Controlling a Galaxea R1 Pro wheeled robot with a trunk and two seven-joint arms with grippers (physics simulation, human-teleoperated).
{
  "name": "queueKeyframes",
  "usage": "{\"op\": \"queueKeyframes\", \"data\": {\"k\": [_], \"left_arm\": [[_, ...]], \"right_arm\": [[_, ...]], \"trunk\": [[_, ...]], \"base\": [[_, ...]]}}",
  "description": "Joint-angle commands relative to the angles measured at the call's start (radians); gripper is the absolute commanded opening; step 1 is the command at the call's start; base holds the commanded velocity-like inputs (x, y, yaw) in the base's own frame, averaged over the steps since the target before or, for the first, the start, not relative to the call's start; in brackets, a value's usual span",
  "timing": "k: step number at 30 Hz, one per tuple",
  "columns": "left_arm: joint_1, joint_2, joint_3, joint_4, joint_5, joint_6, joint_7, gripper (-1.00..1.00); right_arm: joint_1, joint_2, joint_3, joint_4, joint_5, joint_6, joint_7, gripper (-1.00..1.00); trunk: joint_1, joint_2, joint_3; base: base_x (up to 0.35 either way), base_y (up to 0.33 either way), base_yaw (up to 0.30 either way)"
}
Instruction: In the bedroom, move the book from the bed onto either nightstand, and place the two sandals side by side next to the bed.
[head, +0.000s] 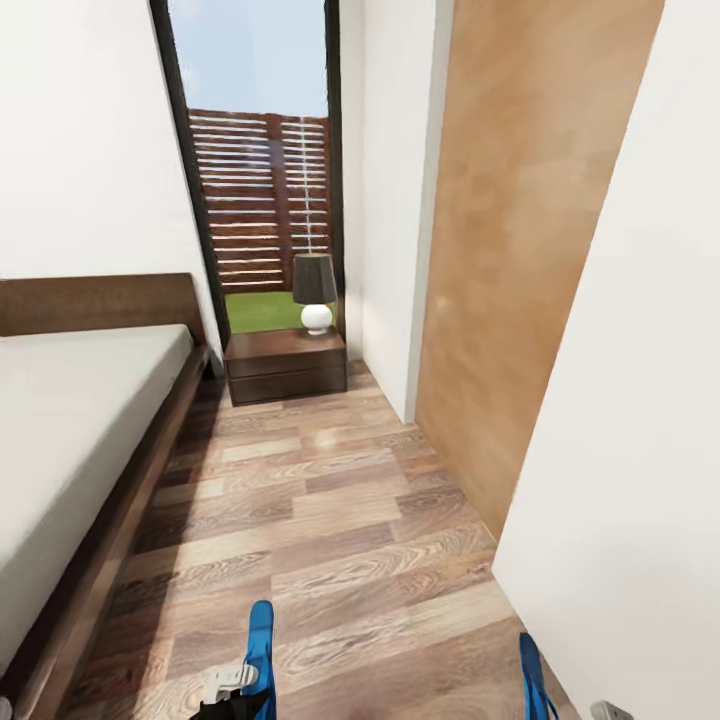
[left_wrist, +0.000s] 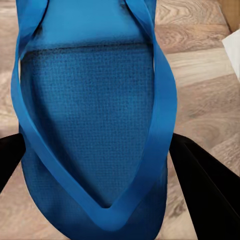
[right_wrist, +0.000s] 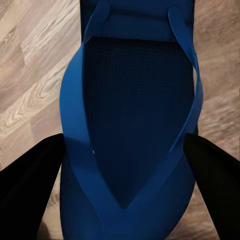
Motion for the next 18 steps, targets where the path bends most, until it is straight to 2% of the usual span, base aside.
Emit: {"op": "queueKeyframes", "data": {"k": [1,12,18], "left_arm": [[-0.001,0.0,0.004,0.002,0.003,-0.001,-0.005,-1.0],[-0.001,0.0,0.004,0.002,0.003,-0.001,-0.005,-1.0],[-0.001,0.0,0.004,0.002,0.003,-0.001,-0.005,-1.0]], "right_arm": [[0.0,-0.001,0.006,-0.001,-0.011,0.006,0.003,-1.0],[0.0,-0.001,0.006,-0.001,-0.011,0.006,0.004,-1.0],[0.0,-0.001,0.006,-0.001,-0.011,0.006,0.004,-1.0]], "trunk": [[0.0,0.0,-0.001],[0.0,0.0,-0.001],[0.0,0.0,-0.001]], "base": [[0.259,0.0,0.292],[0.037,0.0,0.292],[0.244,0.0,0.268]]}}
